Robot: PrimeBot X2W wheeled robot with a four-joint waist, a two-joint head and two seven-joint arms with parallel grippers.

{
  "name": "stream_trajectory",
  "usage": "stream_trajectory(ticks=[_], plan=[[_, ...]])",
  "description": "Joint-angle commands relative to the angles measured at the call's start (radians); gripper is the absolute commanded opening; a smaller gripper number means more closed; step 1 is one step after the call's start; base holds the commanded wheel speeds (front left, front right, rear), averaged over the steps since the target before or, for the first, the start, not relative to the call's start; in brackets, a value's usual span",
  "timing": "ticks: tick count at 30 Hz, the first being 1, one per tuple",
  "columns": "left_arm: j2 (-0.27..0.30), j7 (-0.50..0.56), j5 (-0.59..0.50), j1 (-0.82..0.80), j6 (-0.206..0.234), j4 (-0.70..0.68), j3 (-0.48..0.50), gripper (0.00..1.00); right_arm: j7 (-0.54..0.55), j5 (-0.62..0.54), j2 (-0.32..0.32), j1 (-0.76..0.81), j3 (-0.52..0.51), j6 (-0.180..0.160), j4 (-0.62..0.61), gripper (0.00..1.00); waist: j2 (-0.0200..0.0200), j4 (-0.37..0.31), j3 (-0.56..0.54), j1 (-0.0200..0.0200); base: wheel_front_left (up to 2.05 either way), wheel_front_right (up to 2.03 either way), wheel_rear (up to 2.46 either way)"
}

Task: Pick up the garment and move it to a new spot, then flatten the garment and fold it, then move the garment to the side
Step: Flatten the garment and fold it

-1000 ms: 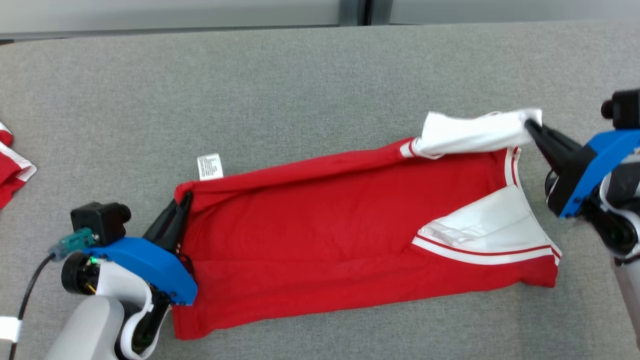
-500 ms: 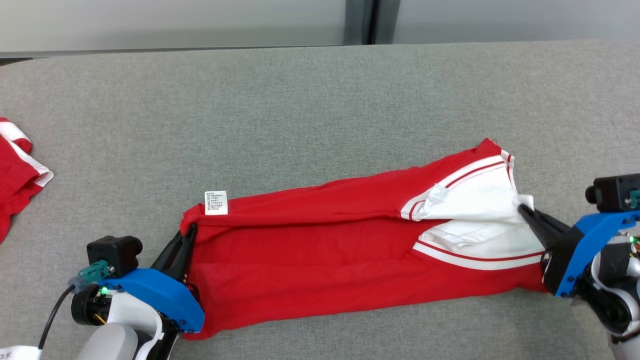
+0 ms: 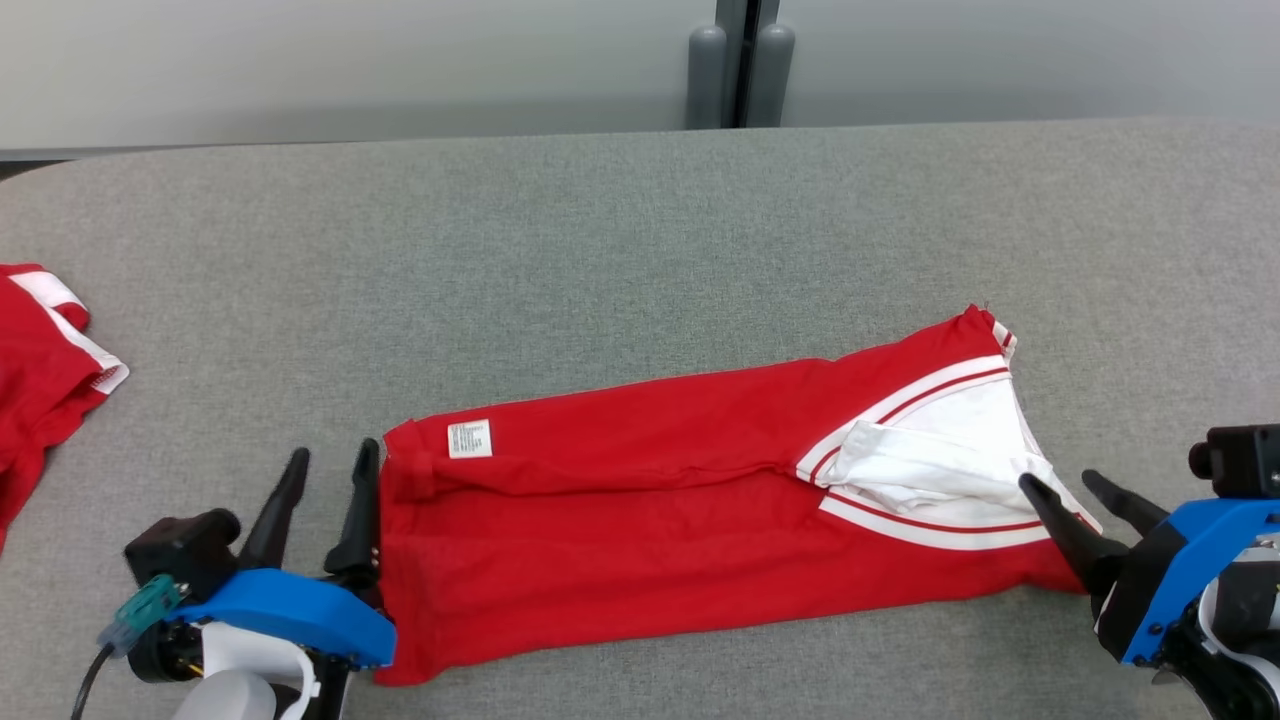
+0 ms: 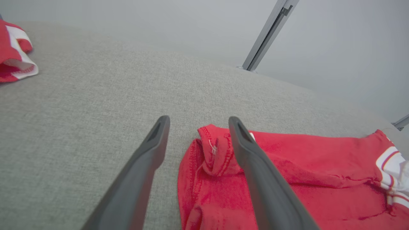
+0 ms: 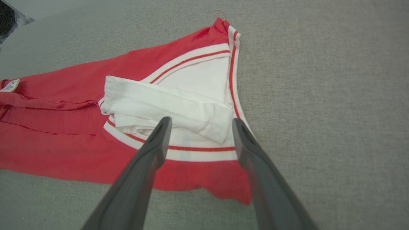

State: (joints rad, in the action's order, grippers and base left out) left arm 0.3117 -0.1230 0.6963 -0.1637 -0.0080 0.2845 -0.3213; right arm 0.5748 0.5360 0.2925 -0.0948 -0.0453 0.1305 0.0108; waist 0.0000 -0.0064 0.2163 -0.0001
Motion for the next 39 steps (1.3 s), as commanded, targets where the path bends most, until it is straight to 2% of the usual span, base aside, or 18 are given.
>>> stream_trajectory(ticks=[1, 5, 11, 19, 26, 32, 33, 34, 35, 39], plan=[[0.0, -0.034, -0.005, 0.005, 0.0, -0.006, 0.012, 1.0, -0.009, -0.009, -0.012, -0.002, -0.013, 0.001, -0.014, 1.0, 0.0, 0.0, -0.007, 0.0001, 0.0, 0.0, 0.0], [-0.002, -0.117, -0.052, 0.002, 0.006, -0.002, 0.032, 1.0, 0.008, -0.045, -0.041, -0.04, -0.042, 0.001, -0.014, 1.0, 0.0, 0.011, -0.025, 0.0001, 0.0, 0.0, 0.0], [-0.015, -0.142, -0.159, -0.04, 0.021, 0.03, 0.052, 1.0, 0.058, -0.125, -0.092, -0.112, -0.119, 0.001, 0.064, 1.0, 0.0, 0.045, -0.031, 0.0001, 0.0, 0.0, 0.0], [-0.066, -0.143, -0.252, -0.092, -0.022, 0.073, 0.089, 1.0, 0.097, -0.262, -0.175, -0.213, -0.227, 0.001, 0.226, 1.0, 0.0, 0.086, -0.017, 0.0001, 0.0, 0.0, 0.0], [-0.097, -0.143, -0.288, -0.107, -0.057, 0.104, 0.109, 1.0, 0.116, -0.366, -0.209, -0.269, -0.293, 0.001, 0.339, 1.0, 0.0, 0.106, -0.003, 0.0001, 0.0, 0.0, 0.0], [-0.111, -0.143, -0.312, -0.118, -0.077, 0.119, 0.128, 1.0, 0.155, -0.37, -0.228, -0.266, -0.266, 0.001, 0.399, 1.0, 0.0, 0.113, 0.001, 0.0001, 0.0, 0.0, 0.0], [-0.113, -0.143, -0.314, -0.119, -0.078, 0.119, 0.132, 1.0, 0.156, -0.365, -0.231, -0.264, -0.253, 0.001, 0.402, 0.98, 0.0, 0.113, 0.001, 0.0001, 0.0, 0.0, 0.0], [-0.114, -0.143, -0.318, -0.118, -0.08, 0.118, 0.135, 1.0, 0.153, -0.361, -0.231, -0.263, -0.244, 0.002, 0.401, 0.42, 0.0, 0.111, 0.0, 0.0001, 0.0, 0.0, 0.0], [-0.115, -0.143, -0.322, -0.119, -0.081, 0.119, 0.137, 1.0, 0.147, -0.356, -0.226, -0.263, -0.229, 0.002, 0.399, 0.0, 0.0, 0.109, 0.0, 0.0001, 0.0, 0.0, 0.0], [-0.111, -0.143, -0.331, -0.12, -0.087, 0.122, 0.154, 1.0, 0.115, -0.327, -0.192, -0.267, -0.188, 0.001, 0.378, 0.0, 0.0, 0.089, -0.007, 0.0001, 0.0, 0.0, 0.0]])
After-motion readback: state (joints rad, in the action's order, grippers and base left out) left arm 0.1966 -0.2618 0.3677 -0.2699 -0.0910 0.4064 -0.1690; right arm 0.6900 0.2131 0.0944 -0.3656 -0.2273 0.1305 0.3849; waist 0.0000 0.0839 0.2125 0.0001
